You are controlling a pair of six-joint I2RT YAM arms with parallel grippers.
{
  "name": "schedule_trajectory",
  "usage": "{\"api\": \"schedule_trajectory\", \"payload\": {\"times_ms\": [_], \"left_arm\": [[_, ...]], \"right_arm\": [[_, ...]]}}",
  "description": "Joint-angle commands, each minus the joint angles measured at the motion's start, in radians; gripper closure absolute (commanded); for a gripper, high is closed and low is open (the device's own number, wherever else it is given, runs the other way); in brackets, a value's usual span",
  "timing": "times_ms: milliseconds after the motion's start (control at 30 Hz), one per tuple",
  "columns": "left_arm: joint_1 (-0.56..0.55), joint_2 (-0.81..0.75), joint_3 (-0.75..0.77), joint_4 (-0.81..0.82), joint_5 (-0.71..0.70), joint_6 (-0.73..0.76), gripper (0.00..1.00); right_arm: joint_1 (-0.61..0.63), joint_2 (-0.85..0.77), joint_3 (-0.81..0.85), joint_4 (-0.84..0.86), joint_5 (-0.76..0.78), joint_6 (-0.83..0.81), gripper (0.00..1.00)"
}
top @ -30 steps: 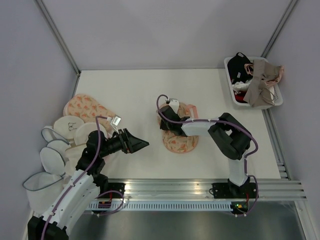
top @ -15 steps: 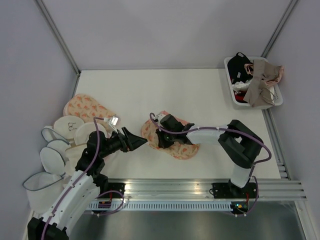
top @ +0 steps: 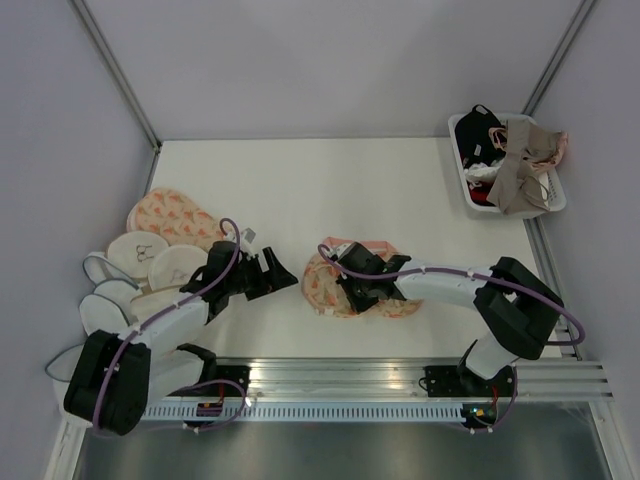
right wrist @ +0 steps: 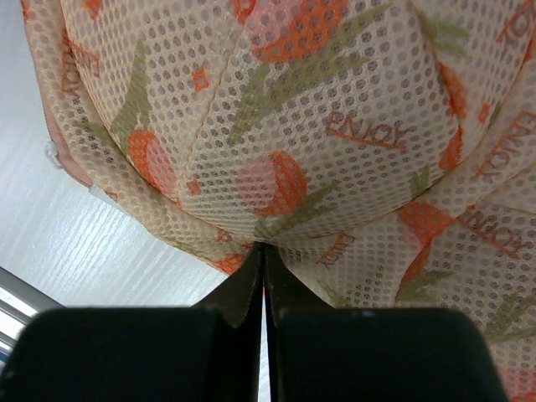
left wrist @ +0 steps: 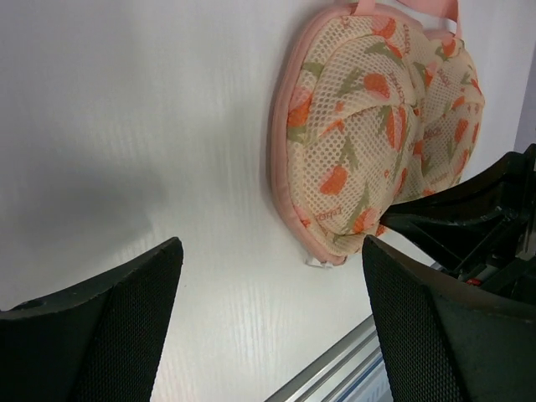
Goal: Unzip the laundry bag and remove the bra
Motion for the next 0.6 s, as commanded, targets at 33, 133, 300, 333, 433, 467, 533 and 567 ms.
{"api": "schedule_trajectory", "payload": {"times_ms": [33,133,300,333,433,467,533,567], "left_arm": [[-0.022,0.139,-0.004,0.300,0.094,-0.007,0.08],[-0.059,0.221,-0.007,0.409,0.116,-0.056,0.08],[-0.140,0.340,0.034,0.438,0.075,-0.084,0.13],[-0.146,0.359,0.039,0.443,0.069,-0.087,0.15],[-0.162,0.413,0.031,0.487,0.055,-0.105,0.18],[-0.166,0.434,0.030,0.498,0.056,-0.119,0.19],[-0.173,0.454,0.030,0.521,0.062,-0.130,0.23],[-0.179,0.465,0.030,0.553,0.075,-0.148,0.24]], "right_arm": [[0.016,-0.013,-0.029,-0.076,0.046,-0.011,1.00],[0.019,-0.018,-0.036,-0.068,0.046,-0.006,1.00],[0.022,-0.042,-0.039,-0.059,0.046,0.002,0.99],[0.022,-0.047,-0.039,-0.055,0.047,0.005,1.00],[0.023,-0.074,-0.044,-0.050,0.056,0.016,1.00],[0.023,-0.093,-0.046,-0.050,0.053,0.019,1.00],[0.023,-0.113,-0.052,-0.033,0.046,0.025,1.00],[0.023,-0.133,-0.053,-0.029,0.044,0.029,1.00]]}}
